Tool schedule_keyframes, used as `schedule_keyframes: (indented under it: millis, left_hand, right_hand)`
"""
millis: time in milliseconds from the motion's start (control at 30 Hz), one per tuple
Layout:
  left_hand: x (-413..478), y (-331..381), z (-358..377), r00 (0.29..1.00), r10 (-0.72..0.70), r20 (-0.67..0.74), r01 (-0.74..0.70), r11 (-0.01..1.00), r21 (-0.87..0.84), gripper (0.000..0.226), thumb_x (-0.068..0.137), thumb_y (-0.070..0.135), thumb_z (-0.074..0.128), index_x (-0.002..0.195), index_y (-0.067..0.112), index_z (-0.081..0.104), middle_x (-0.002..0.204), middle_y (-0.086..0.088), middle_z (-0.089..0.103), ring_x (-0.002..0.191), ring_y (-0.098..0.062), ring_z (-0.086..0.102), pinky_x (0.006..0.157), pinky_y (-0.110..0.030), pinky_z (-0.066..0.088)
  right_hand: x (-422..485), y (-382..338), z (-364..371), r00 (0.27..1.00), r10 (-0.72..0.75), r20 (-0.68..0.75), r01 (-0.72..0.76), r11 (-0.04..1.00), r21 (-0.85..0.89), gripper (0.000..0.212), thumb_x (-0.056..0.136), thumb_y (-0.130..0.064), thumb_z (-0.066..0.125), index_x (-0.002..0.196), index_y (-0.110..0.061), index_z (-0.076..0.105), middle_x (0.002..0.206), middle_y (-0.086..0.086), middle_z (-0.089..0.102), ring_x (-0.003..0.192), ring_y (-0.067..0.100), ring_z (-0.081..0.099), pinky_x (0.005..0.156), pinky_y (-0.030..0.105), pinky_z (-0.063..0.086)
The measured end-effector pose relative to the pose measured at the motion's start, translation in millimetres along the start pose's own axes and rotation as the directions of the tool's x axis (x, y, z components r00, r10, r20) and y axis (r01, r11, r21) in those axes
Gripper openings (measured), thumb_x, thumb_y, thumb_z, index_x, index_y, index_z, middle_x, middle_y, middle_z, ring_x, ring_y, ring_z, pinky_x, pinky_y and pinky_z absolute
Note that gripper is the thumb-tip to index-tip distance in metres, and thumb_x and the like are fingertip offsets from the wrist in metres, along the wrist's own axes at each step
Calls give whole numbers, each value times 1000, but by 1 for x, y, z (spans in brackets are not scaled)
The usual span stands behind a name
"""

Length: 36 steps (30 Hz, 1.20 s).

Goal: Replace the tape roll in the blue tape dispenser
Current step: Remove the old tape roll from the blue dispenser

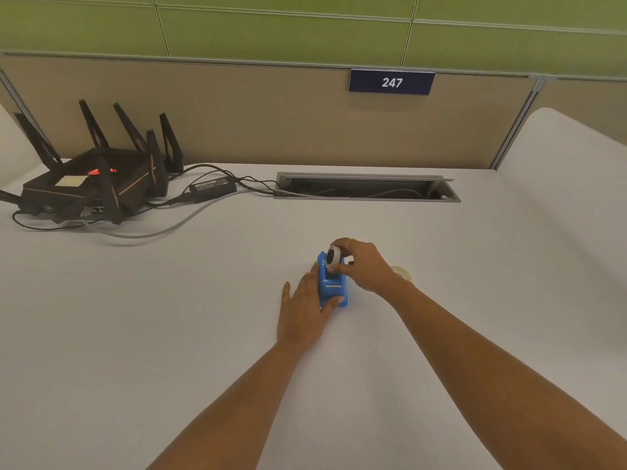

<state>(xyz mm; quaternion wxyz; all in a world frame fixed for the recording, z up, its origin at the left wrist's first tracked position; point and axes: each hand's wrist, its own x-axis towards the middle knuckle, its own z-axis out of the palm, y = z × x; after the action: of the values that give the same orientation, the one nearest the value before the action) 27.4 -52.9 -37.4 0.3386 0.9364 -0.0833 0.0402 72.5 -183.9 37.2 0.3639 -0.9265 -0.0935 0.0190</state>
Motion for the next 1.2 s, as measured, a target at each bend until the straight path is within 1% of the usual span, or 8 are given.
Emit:
schedule_keyframes:
  millis: [200, 300, 467, 733, 833, 933, 1033, 1200]
  left_hand:
    - [0, 1, -5, 998, -28, 54, 34, 993, -113, 66, 89, 41, 46, 142, 21, 13, 148, 2, 32, 136, -14, 31, 115, -37, 3]
    - [-6, 6, -14, 992, -123, 24, 122, 902, -414, 56, 89, 28, 51, 138, 17, 27, 141, 1, 41, 131, -18, 36, 106, -29, 24]
    - [-19, 27, -30, 969, -228, -93, 105, 724, -682, 20, 89, 16, 50, 98, 34, 57, 104, 12, 60, 102, -8, 55, 81, -14, 40]
    - [-32, 49, -43, 964, -247, -96, 114, 715, -690, 16, 81, 25, 64, 96, 24, 67, 93, 3, 68, 95, -15, 62, 89, -27, 47]
    - [-35, 50, -45, 963, -246, -111, 107, 726, -680, 22, 77, 21, 68, 99, 16, 69, 87, 1, 70, 84, -12, 66, 78, -17, 49]
    - [-38, 49, -47, 967, -233, -106, 101, 729, -677, 15, 80, 19, 65, 90, 29, 70, 78, 10, 70, 80, -6, 66, 71, -10, 46]
    - [-41, 49, -50, 976, -203, -84, 94, 731, -676, 34, 84, 19, 59, 69, 49, 65, 68, 22, 68, 77, -2, 67, 69, -9, 47]
    - [-42, 49, -53, 978, -196, -69, 88, 692, -716, 38, 86, 15, 56, 71, 49, 64, 79, 15, 68, 83, -5, 66, 72, -14, 50]
  right_hand:
    - [-21, -5, 3, 994, 13, -111, 6, 985, 170, 40, 75, -5, 69, 113, -8, 54, 112, 11, 64, 105, 22, 58, 90, 28, 45]
    - [-31, -10, 3, 990, 28, -139, 6, 971, 238, 40, 76, -2, 68, 113, -7, 54, 110, 12, 64, 99, 24, 61, 89, 32, 51]
    - [-48, -13, 8, 980, 18, -198, 34, 967, 253, 41, 74, -6, 72, 112, -10, 55, 106, 8, 64, 91, 22, 61, 77, 27, 52]
    - [-73, -18, 17, 971, 3, -239, 69, 953, 294, 35, 74, -10, 71, 107, -10, 59, 106, 8, 60, 93, 23, 61, 74, 28, 52]
    - [-78, -20, 18, 975, 19, -220, 52, 949, 310, 40, 74, -10, 72, 111, -9, 58, 109, 9, 60, 96, 25, 61, 81, 35, 54]
    - [-82, -21, 17, 980, 40, -196, 33, 936, 351, 45, 74, -14, 74, 115, -10, 57, 112, 6, 59, 99, 22, 60, 83, 28, 52]
    - [-85, -19, 13, 988, 64, -140, -6, 924, 381, 44, 77, -19, 72, 117, -16, 56, 116, 0, 60, 99, 14, 60, 84, 24, 48]
    - [-87, -17, 3, 997, 43, -63, -17, 927, 374, 34, 83, -21, 64, 116, -18, 57, 116, 0, 64, 95, 12, 58, 88, 30, 46]
